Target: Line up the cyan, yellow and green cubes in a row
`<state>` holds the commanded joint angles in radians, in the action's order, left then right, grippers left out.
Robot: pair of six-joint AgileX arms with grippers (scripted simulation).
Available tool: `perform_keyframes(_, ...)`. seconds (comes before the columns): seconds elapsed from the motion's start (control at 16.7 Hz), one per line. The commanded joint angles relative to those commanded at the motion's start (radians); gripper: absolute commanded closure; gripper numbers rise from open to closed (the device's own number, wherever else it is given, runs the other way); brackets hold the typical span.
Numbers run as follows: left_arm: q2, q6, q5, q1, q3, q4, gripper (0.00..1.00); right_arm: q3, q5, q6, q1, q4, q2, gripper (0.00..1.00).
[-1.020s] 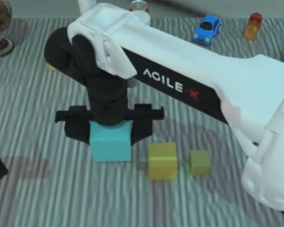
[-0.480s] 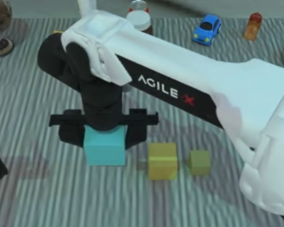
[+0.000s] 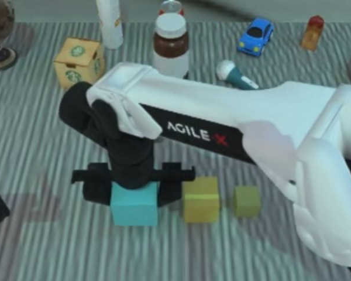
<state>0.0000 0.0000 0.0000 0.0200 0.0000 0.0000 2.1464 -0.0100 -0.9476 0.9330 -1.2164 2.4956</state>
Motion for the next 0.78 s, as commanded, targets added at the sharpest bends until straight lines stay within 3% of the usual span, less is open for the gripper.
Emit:
perform_keyframes(0.18, 0.000, 0.000, 0.000, 0.000, 0.000, 0.000, 0.00, 0.000, 0.000, 0.000, 0.000, 0.000, 0.000, 1.00)
perform_keyframes(0.78, 0.000, 0.000, 0.000, 0.000, 0.000, 0.000, 0.00, 0.000, 0.000, 0.000, 0.000, 0.000, 0.000, 0.25)
